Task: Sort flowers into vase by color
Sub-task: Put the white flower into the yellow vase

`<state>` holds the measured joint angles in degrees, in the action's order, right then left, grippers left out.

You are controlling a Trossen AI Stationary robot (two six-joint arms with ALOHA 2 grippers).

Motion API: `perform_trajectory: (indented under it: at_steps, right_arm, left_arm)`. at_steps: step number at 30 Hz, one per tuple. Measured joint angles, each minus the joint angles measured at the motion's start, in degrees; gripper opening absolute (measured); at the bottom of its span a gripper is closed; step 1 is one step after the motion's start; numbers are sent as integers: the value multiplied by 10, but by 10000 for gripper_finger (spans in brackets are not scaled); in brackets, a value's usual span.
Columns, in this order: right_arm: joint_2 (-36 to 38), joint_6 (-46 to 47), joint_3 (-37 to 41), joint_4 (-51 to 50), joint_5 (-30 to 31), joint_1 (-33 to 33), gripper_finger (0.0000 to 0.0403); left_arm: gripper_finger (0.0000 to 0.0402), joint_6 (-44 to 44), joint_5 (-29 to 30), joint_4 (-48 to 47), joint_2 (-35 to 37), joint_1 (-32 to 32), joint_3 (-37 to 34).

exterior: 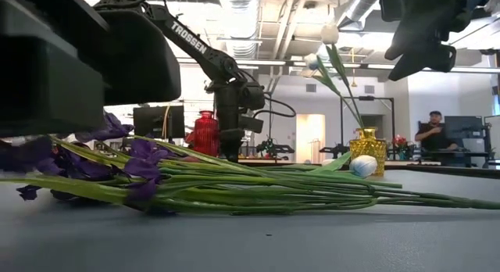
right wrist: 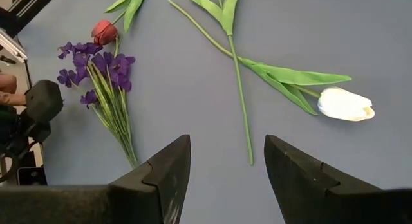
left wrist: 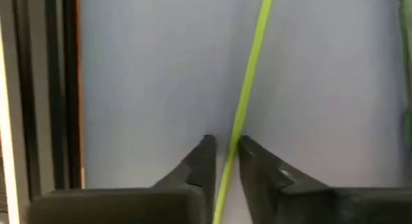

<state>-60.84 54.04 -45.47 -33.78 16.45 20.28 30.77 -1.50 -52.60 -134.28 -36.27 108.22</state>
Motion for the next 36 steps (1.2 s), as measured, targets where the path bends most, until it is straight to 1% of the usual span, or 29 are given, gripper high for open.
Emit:
perform_trajectory:
  at_steps: [2,3,8,13,15,19,22,23,25,28,33,36]
  right_arm:
    - [0,0,0,0,0,0,223]
    - [0,0,0,0,0,0,223]
    - [0,0,0,0,0,0,223]
    - [0,-2,0,0,0,0,223]
    - [0,-3,0,0,0,0,223]
    - [0,-5,0,0,0,0,223]
    - [0,-5,0,0,0,0,223]
    - [0,-5,0,0,0,0,223]
    - [0,-5,0,0,0,0,223]
    - [0,-5,0,0,0,0,223]
    - [0,-14,0,0,1,-2,223]
    - [0,-20,0,1,1,-3,223]
  left_arm:
    - [13,-7,6,-1,0,0,3]
    - [7,-12,7,-2,-1,0,6]
    - [3,-26,7,-20,-6,0,37]
    - [1,-18,0,-79,-6,1,107]
    - [0,-13,-12,-117,-6,1,139]
    - [0,-9,-41,-160,-6,3,205]
    - [0,-20,-78,-185,-5,3,259]
    - [0,-25,-92,-188,-2,3,268]
    - [0,-44,-103,-157,24,5,248]
    - [0,-71,-94,-117,53,10,238]
    - [0,-97,-2,-63,98,8,238]
    - [0,-117,13,-41,128,1,238]
